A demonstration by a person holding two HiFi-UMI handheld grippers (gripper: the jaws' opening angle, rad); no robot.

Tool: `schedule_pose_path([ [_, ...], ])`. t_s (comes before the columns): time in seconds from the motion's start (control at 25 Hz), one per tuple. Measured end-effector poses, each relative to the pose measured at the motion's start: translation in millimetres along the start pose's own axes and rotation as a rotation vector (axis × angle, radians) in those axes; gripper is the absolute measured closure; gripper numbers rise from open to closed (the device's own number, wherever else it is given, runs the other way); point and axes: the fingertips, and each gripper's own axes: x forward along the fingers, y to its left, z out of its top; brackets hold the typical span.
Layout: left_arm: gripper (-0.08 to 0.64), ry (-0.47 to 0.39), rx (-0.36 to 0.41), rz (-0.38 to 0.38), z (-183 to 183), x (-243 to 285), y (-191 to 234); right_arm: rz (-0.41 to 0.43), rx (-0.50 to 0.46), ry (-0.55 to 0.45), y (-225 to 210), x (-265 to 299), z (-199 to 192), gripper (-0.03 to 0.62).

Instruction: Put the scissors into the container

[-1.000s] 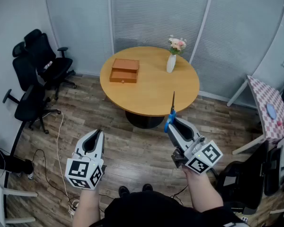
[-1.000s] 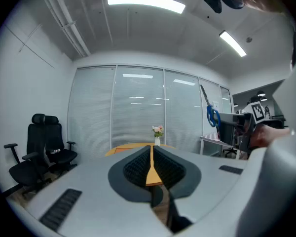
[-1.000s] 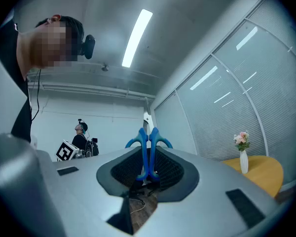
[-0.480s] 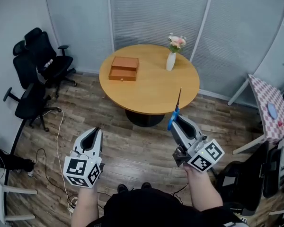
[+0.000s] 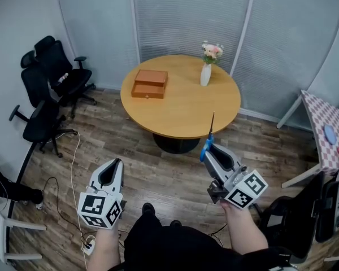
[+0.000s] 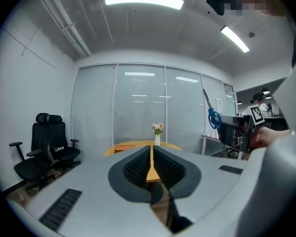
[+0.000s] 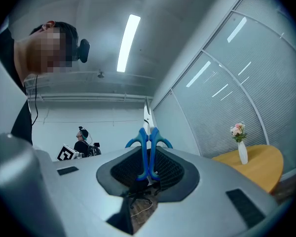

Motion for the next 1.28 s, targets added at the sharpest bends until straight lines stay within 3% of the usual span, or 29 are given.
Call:
schedule_pose_path([
  [0.32,0.532,0.014,-0.036,-0.017,-14.7,42.8,32.2,-0.021,0.004,0.032,-31.2,39.9,-12.2,0.494],
  [0.92,0.532,0.007,-0.065,-0.038,-1.3,156.8,187.3,-0.029,0.03,0.093,-86.5,228.9,-45.3,0.494],
  [1.08,0.532,0.001,-0.029,-0.035,4.7,169.3,216.8,-0.02,0.02,0.093,-85.5,264.3,-49.2,0.494],
  [1.28,0.532,0.009,-0.04,-0.032,2.6,186.1,239.5,-0.03,0.044,0.097,-98.8,287.6,-57.5,0.494],
])
